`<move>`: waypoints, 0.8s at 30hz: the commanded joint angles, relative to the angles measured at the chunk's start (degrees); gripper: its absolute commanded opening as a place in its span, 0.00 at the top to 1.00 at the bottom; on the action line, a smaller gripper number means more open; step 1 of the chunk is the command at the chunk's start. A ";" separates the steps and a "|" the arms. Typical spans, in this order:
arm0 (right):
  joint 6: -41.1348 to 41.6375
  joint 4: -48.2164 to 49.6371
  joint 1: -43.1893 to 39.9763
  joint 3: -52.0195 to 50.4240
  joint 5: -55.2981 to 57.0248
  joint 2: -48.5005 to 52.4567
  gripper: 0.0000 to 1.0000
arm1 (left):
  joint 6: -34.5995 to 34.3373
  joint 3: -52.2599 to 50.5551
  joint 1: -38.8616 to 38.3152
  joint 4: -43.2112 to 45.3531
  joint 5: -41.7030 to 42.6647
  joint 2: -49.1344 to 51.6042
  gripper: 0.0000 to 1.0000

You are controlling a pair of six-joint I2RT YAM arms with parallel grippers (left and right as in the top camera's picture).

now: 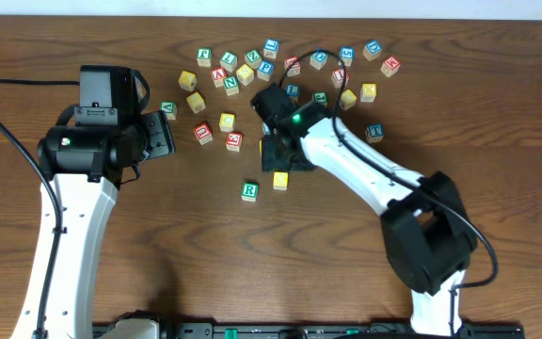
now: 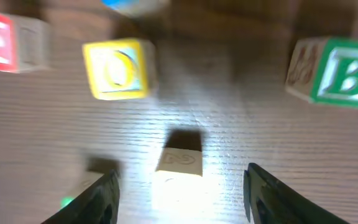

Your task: Spell out ROBOT

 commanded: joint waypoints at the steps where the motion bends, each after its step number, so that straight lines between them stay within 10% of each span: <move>1: -3.13 -0.22 -0.04 1.73 -2.08 -3.52 0.36 | 0.57 1.27 0.26 0.31 -0.48 -0.11 0.33; 24: -12.24 -6.97 -28.39 4.55 -2.49 -18.05 0.32 | -5.11 0.55 -18.27 -0.31 5.84 19.78 0.39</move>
